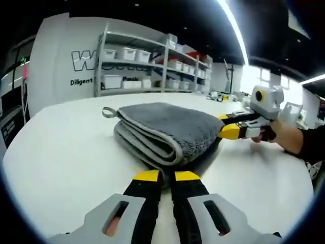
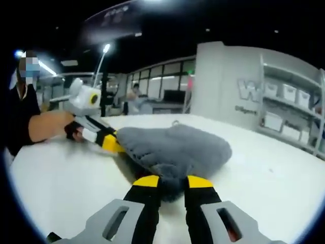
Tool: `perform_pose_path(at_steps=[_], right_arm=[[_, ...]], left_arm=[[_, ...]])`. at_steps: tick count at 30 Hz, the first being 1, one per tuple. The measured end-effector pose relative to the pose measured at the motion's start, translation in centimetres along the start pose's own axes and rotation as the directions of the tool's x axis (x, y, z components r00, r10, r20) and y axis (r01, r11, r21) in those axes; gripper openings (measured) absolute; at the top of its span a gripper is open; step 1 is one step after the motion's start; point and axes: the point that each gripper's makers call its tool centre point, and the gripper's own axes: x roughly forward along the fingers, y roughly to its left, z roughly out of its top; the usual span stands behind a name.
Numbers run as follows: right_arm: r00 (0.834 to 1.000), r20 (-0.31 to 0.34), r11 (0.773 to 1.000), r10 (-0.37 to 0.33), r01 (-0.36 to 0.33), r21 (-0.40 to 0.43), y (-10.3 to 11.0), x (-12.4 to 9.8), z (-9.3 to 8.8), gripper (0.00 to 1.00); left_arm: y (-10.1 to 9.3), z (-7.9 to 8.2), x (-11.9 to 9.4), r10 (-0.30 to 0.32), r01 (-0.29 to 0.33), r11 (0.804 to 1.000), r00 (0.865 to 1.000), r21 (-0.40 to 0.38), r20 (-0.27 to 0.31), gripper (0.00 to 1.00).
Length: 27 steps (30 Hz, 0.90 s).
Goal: Open the folded towel by lifting each exposed corner and separating the folded layers until the towel lies flat within the target outline without major curled edges
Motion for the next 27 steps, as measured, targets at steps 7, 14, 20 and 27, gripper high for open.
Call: perform_pose_path(at_steps=[7,14,20,27], right_arm=[[1.0,-0.026,1.0,0.008,-0.008,-0.017,0.7,-0.8,-0.2,0.13],[0.999,-0.038,1.0,0.012,-0.013,-0.017,1.1,-1.6,-0.4,0.13],[0.999,-0.044,1.0,0.014,-0.014,-0.011,1.2,-2.1,-0.5,0.12],[0.999,-0.049,1.0,0.018,-0.018,-0.011,1.4,-2.8,-0.6,0.11]], left_arm=[[-1.3,-0.6,-0.7,-0.013,0.013,1.0,1.0,0.02,-0.018,0.06],[-1.9,-0.7,-0.9,-0.025,0.026,0.999,0.999,0.033,-0.038,0.06],[-2.3,-0.6,-1.1,-0.024,0.026,0.999,0.999,0.043,-0.038,0.05],[-3.1,-0.7,-1.3,-0.042,0.044,0.997,0.999,0.058,-0.033,0.05]])
